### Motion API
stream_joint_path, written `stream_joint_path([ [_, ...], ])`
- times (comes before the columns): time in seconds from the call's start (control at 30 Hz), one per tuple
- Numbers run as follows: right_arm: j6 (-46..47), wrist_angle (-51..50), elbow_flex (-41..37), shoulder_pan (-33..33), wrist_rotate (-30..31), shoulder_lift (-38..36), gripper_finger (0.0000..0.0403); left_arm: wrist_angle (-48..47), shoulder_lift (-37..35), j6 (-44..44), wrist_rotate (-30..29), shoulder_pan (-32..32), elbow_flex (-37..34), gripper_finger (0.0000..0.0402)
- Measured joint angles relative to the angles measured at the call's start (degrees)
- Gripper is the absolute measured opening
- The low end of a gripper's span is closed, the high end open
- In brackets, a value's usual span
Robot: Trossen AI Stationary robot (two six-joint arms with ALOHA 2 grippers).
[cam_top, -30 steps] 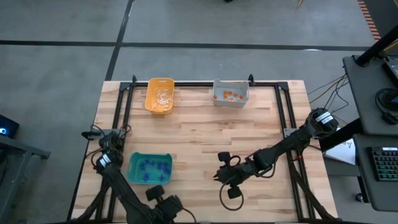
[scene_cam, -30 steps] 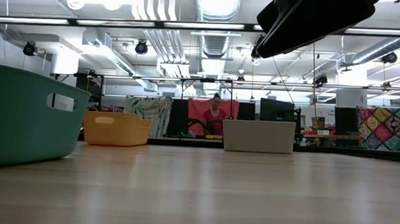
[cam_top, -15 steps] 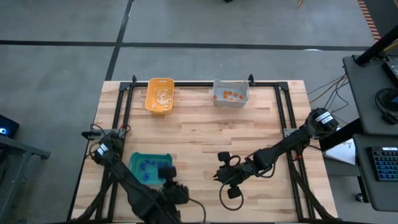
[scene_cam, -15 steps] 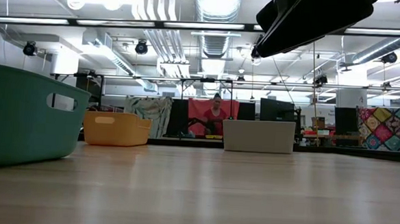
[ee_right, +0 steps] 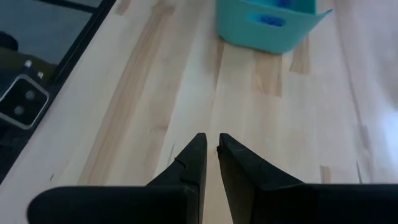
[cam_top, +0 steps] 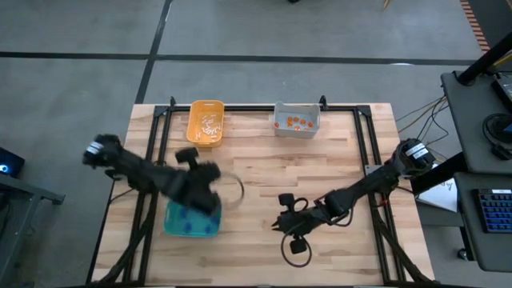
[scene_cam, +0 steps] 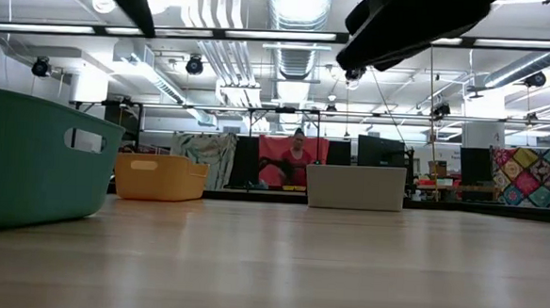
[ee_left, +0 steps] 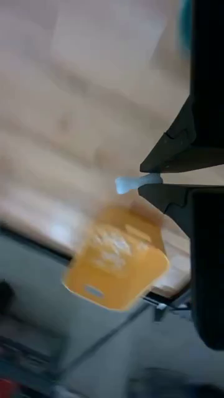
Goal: Sort Halloween decoration
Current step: Put the white bone toy into the orange bin
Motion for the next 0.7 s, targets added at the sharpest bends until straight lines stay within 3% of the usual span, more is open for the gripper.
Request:
stream_joint_path([
  [0.2, 0.4, 1.0, 0.2, -2.3, 0.0, 0.0, 0.0038, 15.8, -11.0, 7.3, 1.2, 19.3, -16.6, 0.0000],
  [0.33, 1.1, 0.9, 0.6, -4.0, 0.0, 0.0, 0.0038, 28.5, -14.8, 19.7, 10.5, 35.1, -22.8, 0.0000],
  [0.53, 1.0, 0.8, 0.8, -6.0, -0.1, 0.0, 0.0038, 37.1, -13.5, 32.1, 29.4, 58.5, -22.8, 0.0000],
  [0.7, 1.0, 0.7, 0.8, -7.4, 0.0, 0.0, 0.0038, 37.0, -10.5, 33.7, 31.4, 69.7, -21.7, 0.0000],
])
